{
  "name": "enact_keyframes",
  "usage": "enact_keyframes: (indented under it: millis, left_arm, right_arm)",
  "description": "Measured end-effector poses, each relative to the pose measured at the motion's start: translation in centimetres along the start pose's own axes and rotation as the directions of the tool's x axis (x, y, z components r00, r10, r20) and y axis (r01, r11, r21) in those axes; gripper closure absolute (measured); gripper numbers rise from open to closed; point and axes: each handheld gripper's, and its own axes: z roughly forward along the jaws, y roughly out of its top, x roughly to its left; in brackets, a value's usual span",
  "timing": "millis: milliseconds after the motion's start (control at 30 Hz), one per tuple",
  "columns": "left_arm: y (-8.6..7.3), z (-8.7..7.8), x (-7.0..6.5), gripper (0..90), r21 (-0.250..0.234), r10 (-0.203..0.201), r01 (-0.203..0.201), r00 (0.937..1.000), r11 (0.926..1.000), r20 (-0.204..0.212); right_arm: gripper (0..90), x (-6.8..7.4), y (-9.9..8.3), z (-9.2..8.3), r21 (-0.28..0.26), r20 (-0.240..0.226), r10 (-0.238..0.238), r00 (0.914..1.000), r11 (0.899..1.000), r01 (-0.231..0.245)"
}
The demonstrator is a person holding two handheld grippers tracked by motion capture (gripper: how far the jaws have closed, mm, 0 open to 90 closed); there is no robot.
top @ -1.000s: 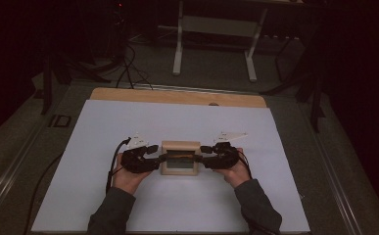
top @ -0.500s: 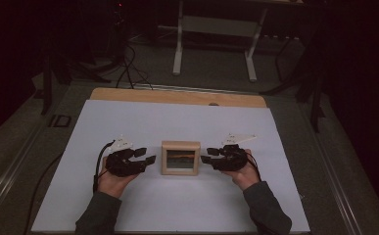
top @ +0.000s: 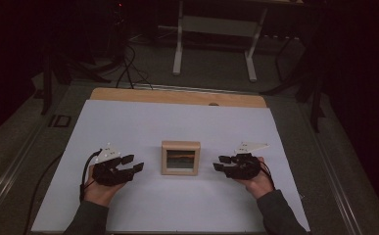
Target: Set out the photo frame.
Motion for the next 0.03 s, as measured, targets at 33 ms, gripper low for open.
enact_keyframes:
  millis: [33]
  left_arm:
    - [0.00,0.00,0.00,47.6,0.000,0.000,0.000,1.0000,1.0000,0.000]
  right_arm:
    - [56.9,0.00,0.00,0.00,0.000,0.000,0.000,1.0000,1.000,0.000]
